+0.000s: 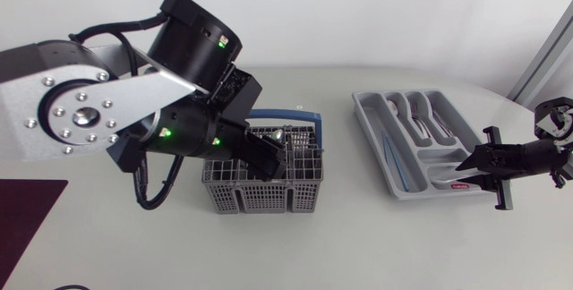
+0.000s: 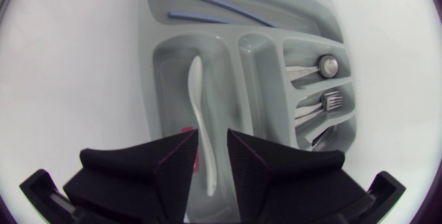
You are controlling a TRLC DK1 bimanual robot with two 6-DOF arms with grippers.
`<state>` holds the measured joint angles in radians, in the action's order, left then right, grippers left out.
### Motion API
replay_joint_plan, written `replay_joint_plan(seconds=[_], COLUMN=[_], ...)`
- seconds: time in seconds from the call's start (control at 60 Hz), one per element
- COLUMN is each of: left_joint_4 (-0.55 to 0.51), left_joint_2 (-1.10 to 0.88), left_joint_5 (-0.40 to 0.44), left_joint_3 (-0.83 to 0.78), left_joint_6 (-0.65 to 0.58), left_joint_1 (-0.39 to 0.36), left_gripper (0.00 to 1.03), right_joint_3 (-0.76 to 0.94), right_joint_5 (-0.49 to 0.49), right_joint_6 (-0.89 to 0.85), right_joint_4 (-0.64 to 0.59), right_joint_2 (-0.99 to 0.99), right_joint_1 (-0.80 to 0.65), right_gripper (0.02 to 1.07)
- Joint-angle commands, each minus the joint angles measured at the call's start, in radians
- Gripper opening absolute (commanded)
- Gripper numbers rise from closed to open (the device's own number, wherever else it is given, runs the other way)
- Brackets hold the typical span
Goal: Unload the cutlery basket into the drawer organizer.
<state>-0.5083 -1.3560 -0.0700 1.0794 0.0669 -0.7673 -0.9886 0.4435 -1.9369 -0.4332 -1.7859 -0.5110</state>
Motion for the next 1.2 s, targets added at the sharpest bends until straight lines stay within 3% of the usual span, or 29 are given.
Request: replay_joint_plan(seconds=[0.0,0.05,0.117,0.133,0.267,0.483,0.617,0.85,1.183], left_joint_4=[-0.013,-0.015,-0.018,-0.018,-0.018,-0.041,-0.076,-0.154,-0.233], left_joint_2=[-0.008,-0.003,0.001,0.001,0.011,0.001,-0.028,-0.089,-0.209], left_joint_5=[-0.011,-0.017,-0.025,-0.025,-0.045,-0.157,-0.225,-0.267,-0.390], left_joint_3=[0.016,0.014,0.011,0.010,-0.007,-0.009,0.008,0.068,0.174], left_joint_6=[-0.007,-0.007,-0.006,-0.006,-0.004,0.039,0.067,0.122,0.180], left_joint_1=[-0.013,-0.018,-0.024,-0.026,-0.041,-0.081,-0.113,-0.161,-0.231], left_gripper=[0.92,0.92,0.92,0.92,0.92,0.92,0.92,0.92,0.92], right_joint_3=[0.036,0.039,0.039,0.039,0.080,0.117,0.146,0.208,0.300], right_joint_5=[0.000,0.012,0.021,0.027,0.080,0.202,0.219,0.225,0.236], right_joint_6=[0.016,0.039,0.073,0.082,0.136,0.372,0.507,0.719,0.836], right_joint_4=[0.019,0.028,0.016,0.013,-0.019,-0.088,-0.130,-0.133,-0.113], right_joint_2=[0.037,0.065,0.102,0.114,0.218,0.401,0.459,0.556,0.654], right_joint_1=[0.011,0.011,0.011,0.011,0.012,0.039,0.086,0.187,0.284], right_gripper=[0.59,0.68,1.03,1.04,1.03,1.03,1.03,1.03,1.03])
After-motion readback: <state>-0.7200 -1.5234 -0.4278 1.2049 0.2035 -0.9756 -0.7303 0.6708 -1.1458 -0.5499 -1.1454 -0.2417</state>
